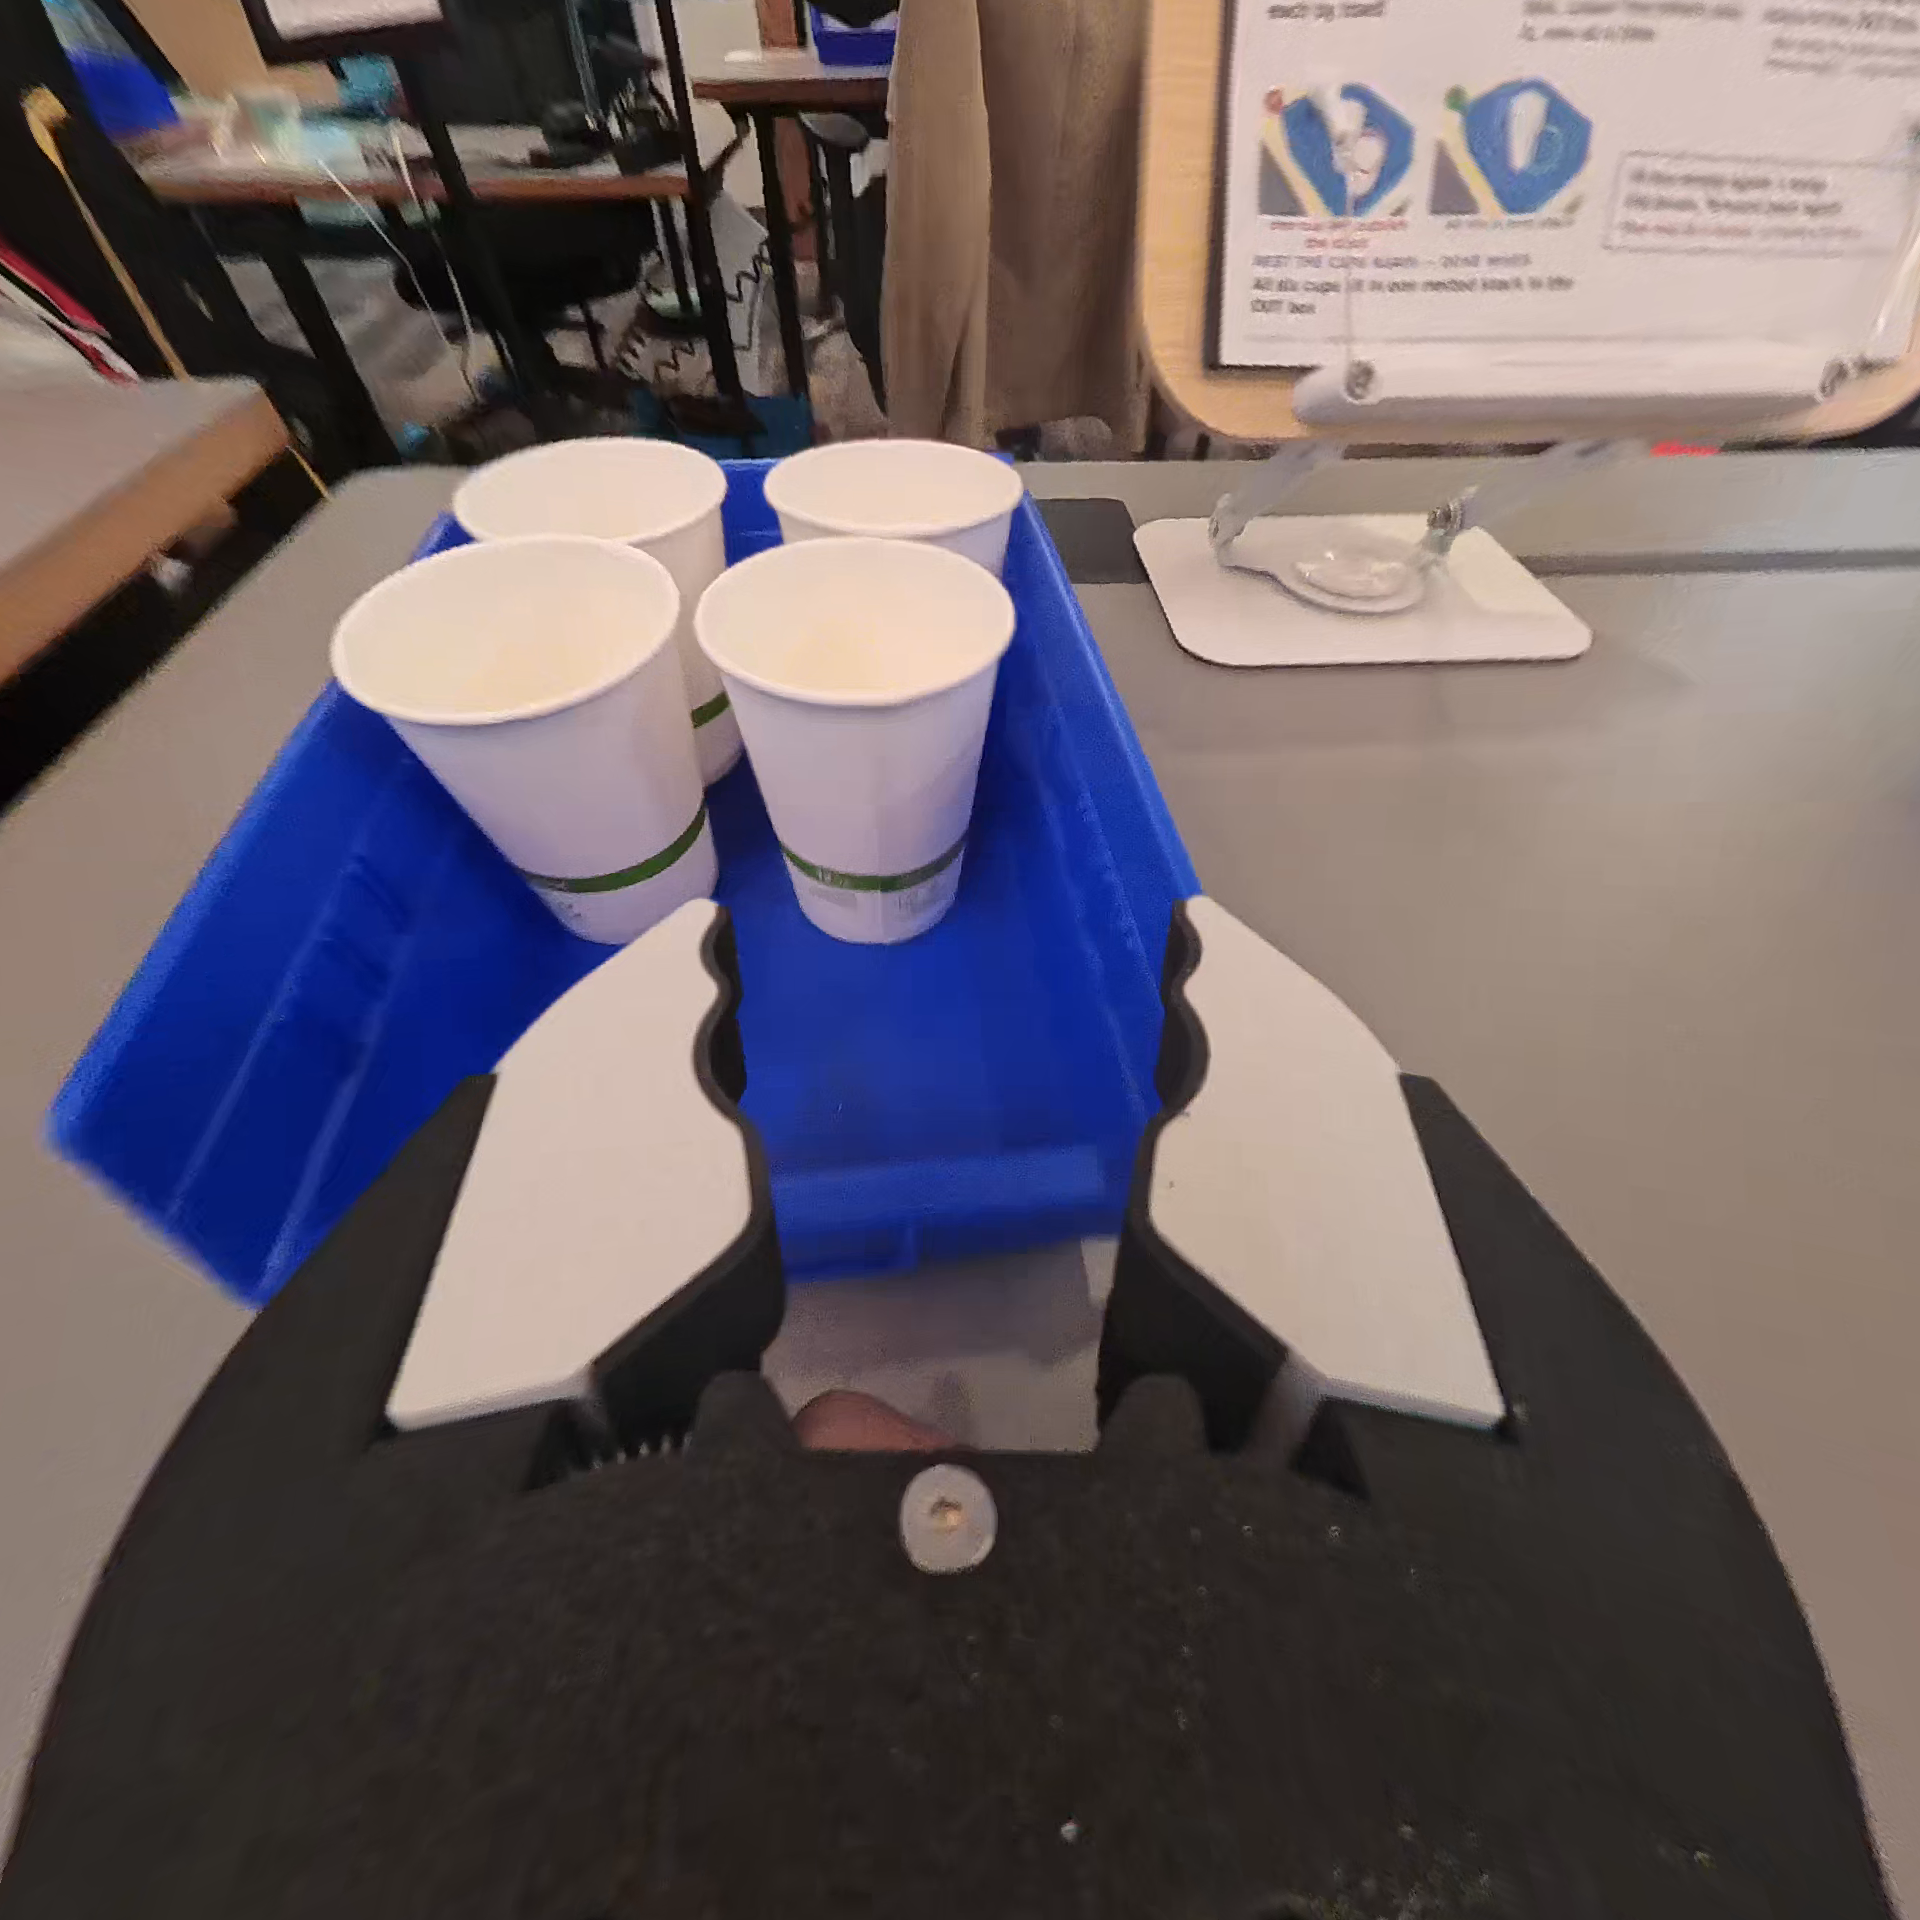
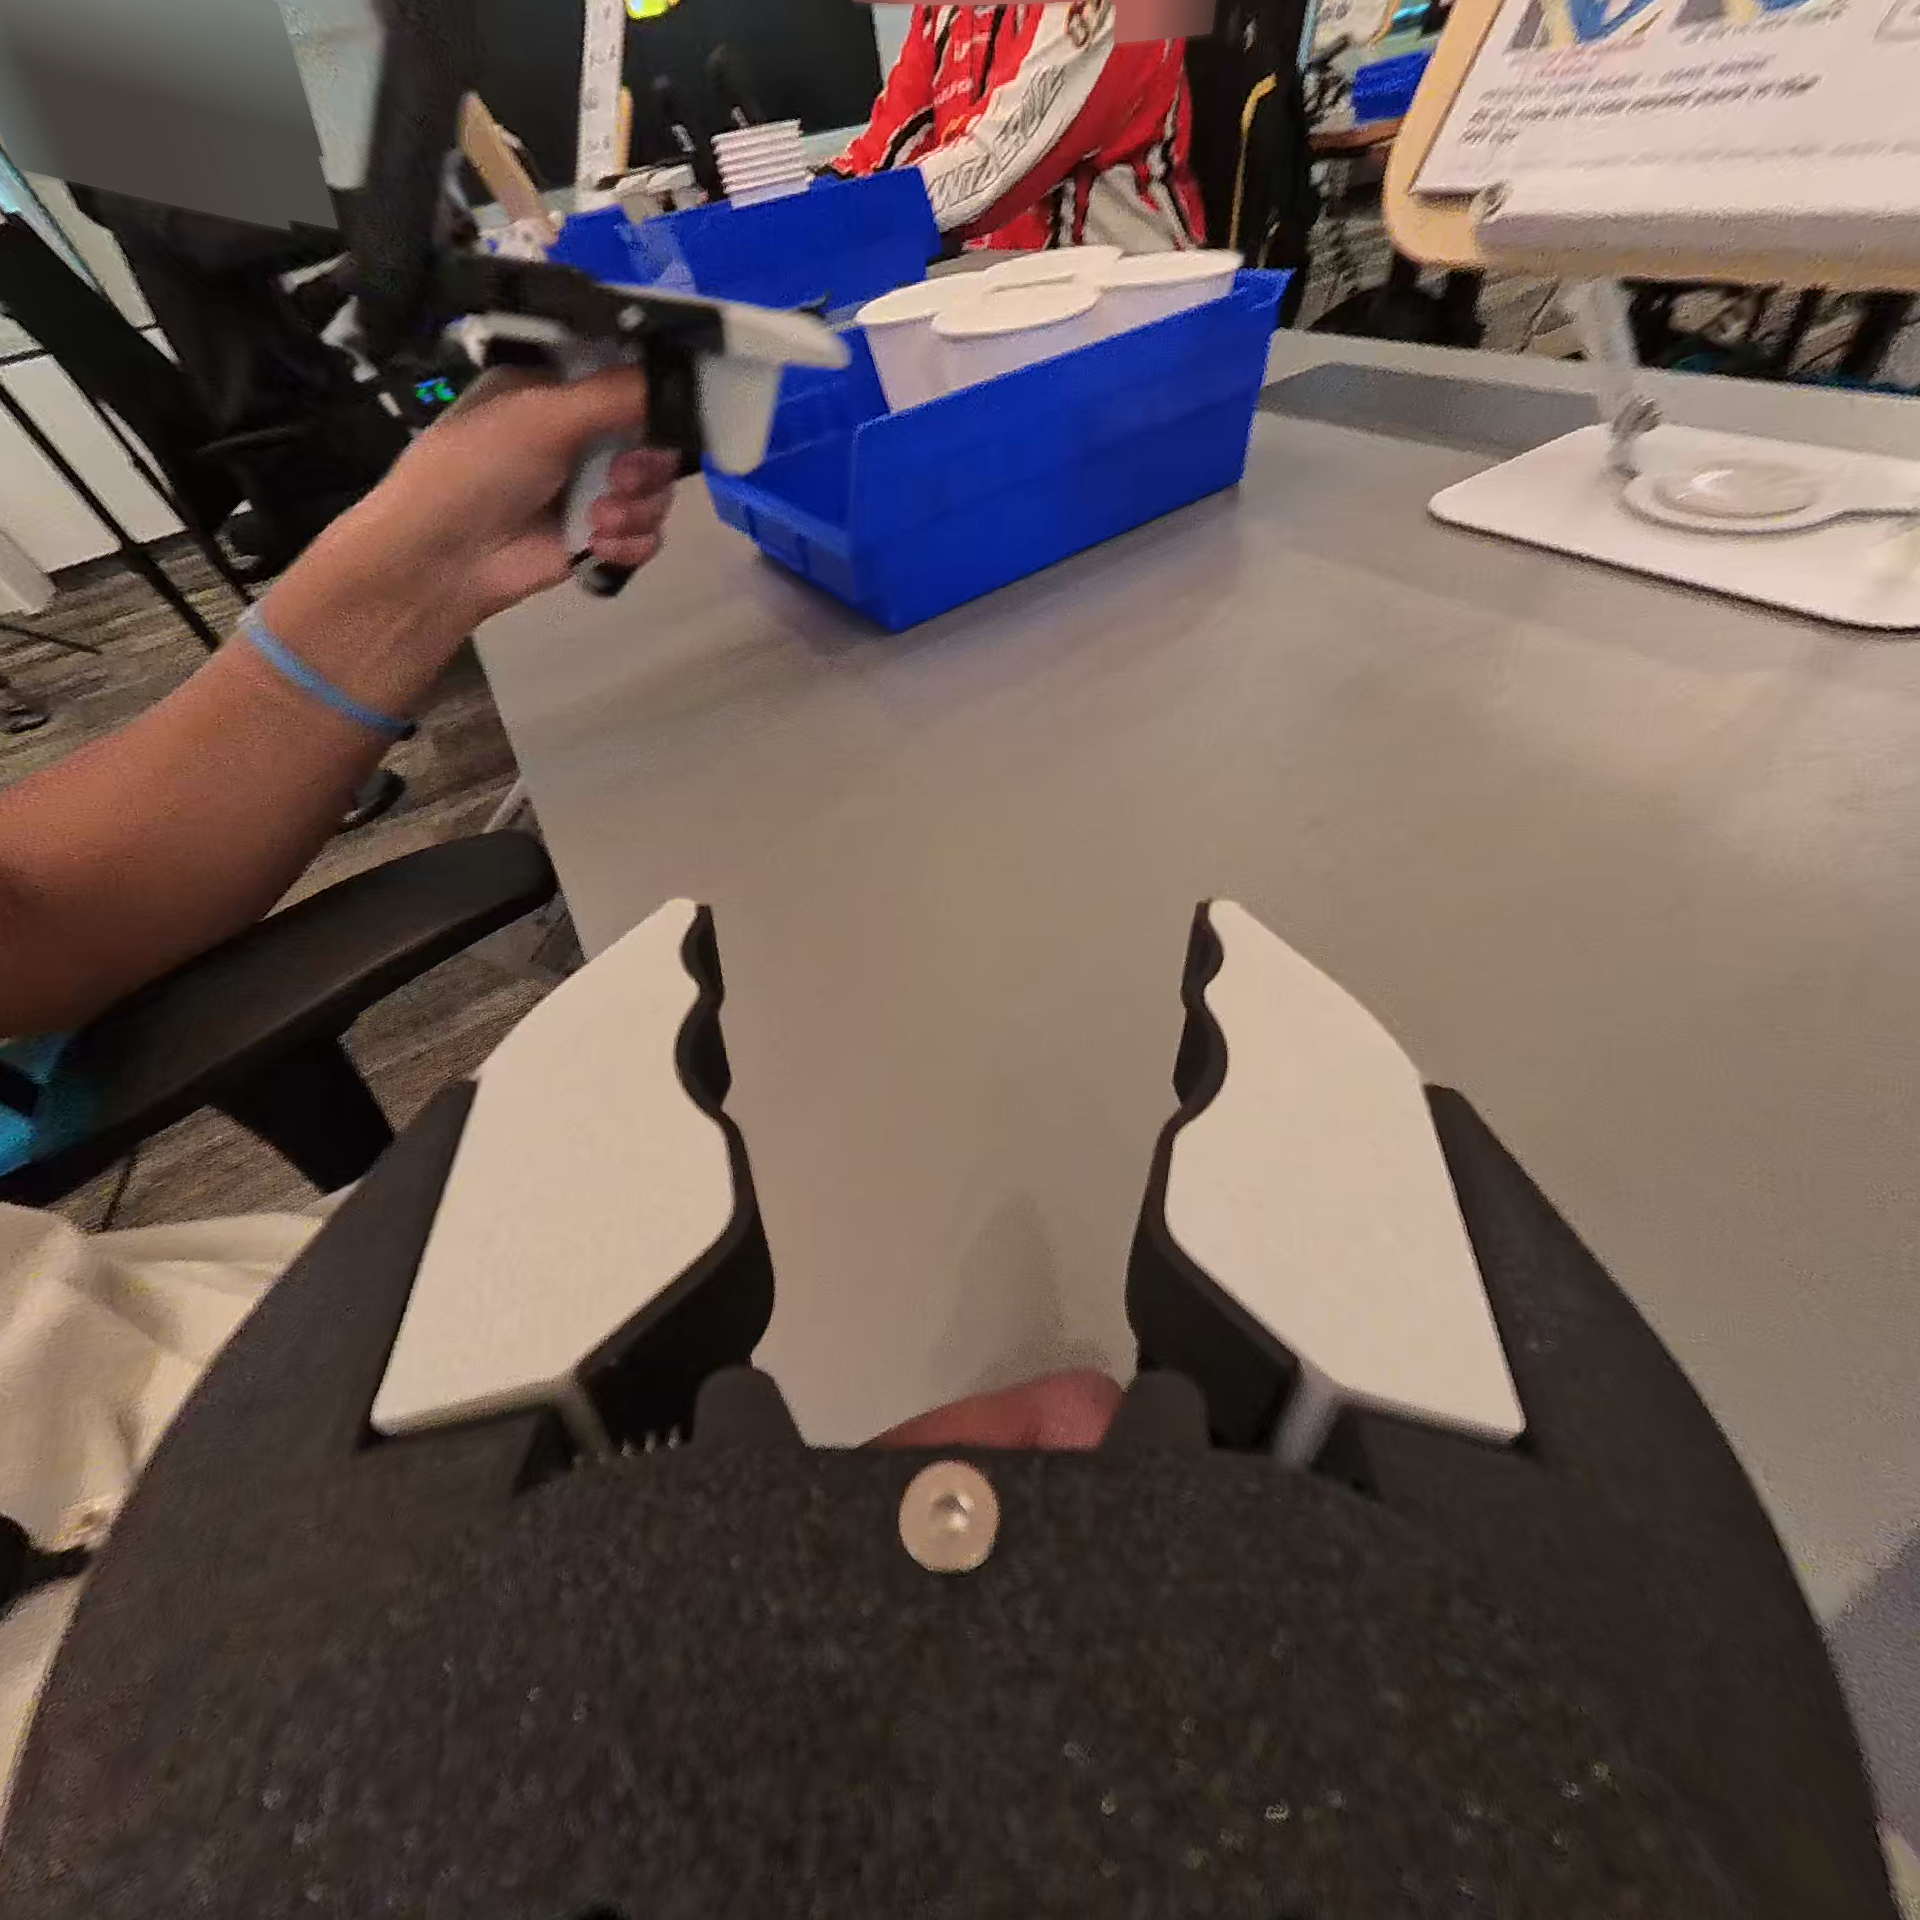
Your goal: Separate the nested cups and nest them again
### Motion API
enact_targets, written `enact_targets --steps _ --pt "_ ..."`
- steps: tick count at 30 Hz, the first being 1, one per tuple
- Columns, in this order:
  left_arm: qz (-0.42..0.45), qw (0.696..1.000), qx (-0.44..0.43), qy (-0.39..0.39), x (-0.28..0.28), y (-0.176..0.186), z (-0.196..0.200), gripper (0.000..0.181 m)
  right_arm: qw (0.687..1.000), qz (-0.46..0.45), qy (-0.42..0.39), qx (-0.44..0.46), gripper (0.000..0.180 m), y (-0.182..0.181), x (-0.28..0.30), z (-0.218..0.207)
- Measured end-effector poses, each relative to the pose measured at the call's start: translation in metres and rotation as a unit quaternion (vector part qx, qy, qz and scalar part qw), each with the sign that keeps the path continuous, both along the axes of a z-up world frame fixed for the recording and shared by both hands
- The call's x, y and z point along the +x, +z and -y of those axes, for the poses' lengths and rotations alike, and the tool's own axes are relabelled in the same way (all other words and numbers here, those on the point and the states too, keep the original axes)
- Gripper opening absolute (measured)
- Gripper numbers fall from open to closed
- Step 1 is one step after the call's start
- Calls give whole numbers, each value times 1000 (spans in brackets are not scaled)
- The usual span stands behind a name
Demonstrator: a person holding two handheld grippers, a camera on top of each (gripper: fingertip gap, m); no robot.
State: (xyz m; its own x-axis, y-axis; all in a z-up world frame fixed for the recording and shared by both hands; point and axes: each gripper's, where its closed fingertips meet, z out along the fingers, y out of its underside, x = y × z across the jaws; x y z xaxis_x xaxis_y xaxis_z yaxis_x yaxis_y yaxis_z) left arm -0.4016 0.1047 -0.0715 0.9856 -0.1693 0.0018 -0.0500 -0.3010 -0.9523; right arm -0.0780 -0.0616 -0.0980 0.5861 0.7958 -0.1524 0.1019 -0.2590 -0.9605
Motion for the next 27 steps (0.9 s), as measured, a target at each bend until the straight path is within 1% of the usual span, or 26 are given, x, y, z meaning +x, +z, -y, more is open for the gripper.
enact_targets --steps 3,4,8,10,12,16,18,20,24,27 --pt "66 997 -16 -20 1 -2 -42 81 1000 1 14 -2 84 -4 -6 5" --pt "72 997 -22 -17 -1 -5 -55 82 1000 2 19 -3 84 -4 -8 6" --pt "17 996 -77 28 -15 -30 -91 87 1000 6 30 -2 82 -4 -12 11" --pt "8 994 -99 40 -17 -34 -100 92 999 15 31 2 82 -5 -12 11" --pt "-6 994 -94 48 -18 -30 -107 91 999 13 39 -2 80 -6 -13 13" --pt "-30 992 -118 33 -8 -36 -119 97 999 6 50 -17 79 -9 -17 15" --pt "-42 993 -110 27 -3 -33 -124 99 998 15 51 -18 79 -13 -18 16" --pt "-51 993 -98 29 1 -30 -128 95 998 18 54 -19 79 -14 -20 17" --pt "-61 992 -104 47 -3 -32 -134 95 998 20 57 -27 79 -18 -22 17" --pt "-58 992 -104 40 -4 -32 -131 93 998 20 54 -24 78 -16 -20 16"
